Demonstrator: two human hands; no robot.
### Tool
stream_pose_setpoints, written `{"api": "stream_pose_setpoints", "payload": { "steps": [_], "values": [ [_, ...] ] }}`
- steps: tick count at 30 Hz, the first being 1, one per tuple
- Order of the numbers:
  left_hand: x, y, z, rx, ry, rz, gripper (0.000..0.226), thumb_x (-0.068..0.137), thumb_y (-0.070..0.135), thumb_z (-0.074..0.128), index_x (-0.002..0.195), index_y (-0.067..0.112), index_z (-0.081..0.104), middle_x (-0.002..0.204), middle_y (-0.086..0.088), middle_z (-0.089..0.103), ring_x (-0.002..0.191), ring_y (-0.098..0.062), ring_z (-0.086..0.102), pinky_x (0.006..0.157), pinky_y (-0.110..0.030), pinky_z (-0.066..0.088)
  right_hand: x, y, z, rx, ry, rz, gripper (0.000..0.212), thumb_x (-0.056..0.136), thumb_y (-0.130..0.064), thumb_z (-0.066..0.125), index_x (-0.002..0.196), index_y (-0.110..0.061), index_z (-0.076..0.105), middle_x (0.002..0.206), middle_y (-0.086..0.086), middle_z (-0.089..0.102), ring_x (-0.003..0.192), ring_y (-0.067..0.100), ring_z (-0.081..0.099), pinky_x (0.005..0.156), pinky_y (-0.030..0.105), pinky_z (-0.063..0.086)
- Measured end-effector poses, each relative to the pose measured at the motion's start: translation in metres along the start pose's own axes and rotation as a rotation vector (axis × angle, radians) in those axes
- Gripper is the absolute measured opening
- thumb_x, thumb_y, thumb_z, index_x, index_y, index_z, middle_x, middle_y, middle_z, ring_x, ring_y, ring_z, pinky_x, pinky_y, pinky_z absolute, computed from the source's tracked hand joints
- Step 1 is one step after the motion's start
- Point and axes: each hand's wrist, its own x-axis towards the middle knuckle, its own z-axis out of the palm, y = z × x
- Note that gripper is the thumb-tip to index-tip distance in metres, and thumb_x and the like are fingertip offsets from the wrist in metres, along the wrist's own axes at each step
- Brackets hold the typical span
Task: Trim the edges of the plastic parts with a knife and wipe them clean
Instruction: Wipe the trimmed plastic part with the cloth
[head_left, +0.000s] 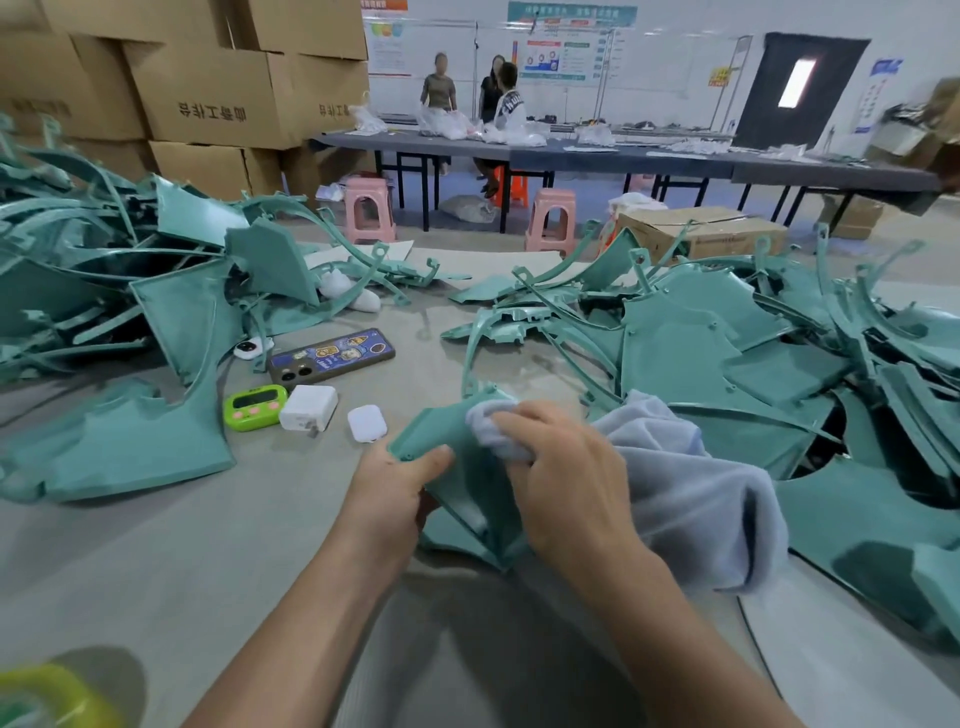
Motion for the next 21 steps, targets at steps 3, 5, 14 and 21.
{"api": "stream_pose_setpoints", "payload": {
  "steps": [3, 5, 14, 21],
  "values": [
    [0.002, -0.002, -0.001, 0.017, 0.006, 0.012, 0.025, 0.078, 0.012, 0.068, 0.099, 0.002, 0.077, 0.098, -0.02, 0.075, 0.083, -0.026, 0.073, 0.069, -0.029, 0.06, -0.006, -0.011, 0.004, -0.001, -0.074, -0.202, 0.024, 0.092, -0.03, 0.056, 0.097, -0.029, 0.08, 0.094, -0.009, 0.072, 0.078, 0.019, 0.066, 0.069, 0.036, 0.054],
    [0.002, -0.001, -0.002, -0.021, 0.018, 0.001, 0.019, 0.087, 0.009, 0.062, 0.095, 0.003, 0.078, 0.096, -0.02, 0.075, 0.081, -0.026, 0.073, 0.067, -0.03, 0.06, -0.004, -0.009, 0.005, 0.006, -0.052, -0.183, 0.023, 0.089, -0.029, 0.058, 0.097, -0.031, 0.08, 0.09, -0.008, 0.071, 0.073, 0.022, 0.067, 0.064, 0.036, 0.054],
    [0.001, 0.003, 0.0, -0.021, 0.114, 0.007, 0.026, 0.096, -0.006, 0.049, 0.094, 0.0, 0.074, 0.089, -0.018, 0.076, 0.073, -0.024, 0.073, 0.062, -0.028, 0.059, -0.011, -0.007, 0.01, -0.145, -0.101, -0.166, 0.027, 0.081, -0.017, 0.064, 0.101, -0.032, 0.073, 0.086, -0.007, 0.065, 0.07, 0.024, 0.06, 0.059, 0.034, 0.047],
    [0.005, 0.015, -0.011, -0.189, 0.334, 0.047, 0.024, 0.095, -0.009, 0.05, 0.101, 0.006, 0.069, 0.088, -0.007, 0.079, 0.076, -0.019, 0.076, 0.061, -0.029, 0.06, 0.013, 0.022, -0.032, -0.424, -0.236, 0.184, 0.017, 0.081, -0.02, 0.058, 0.09, -0.028, 0.07, 0.09, -0.005, 0.065, 0.083, 0.023, 0.064, 0.063, 0.032, 0.043]
  ]
}}
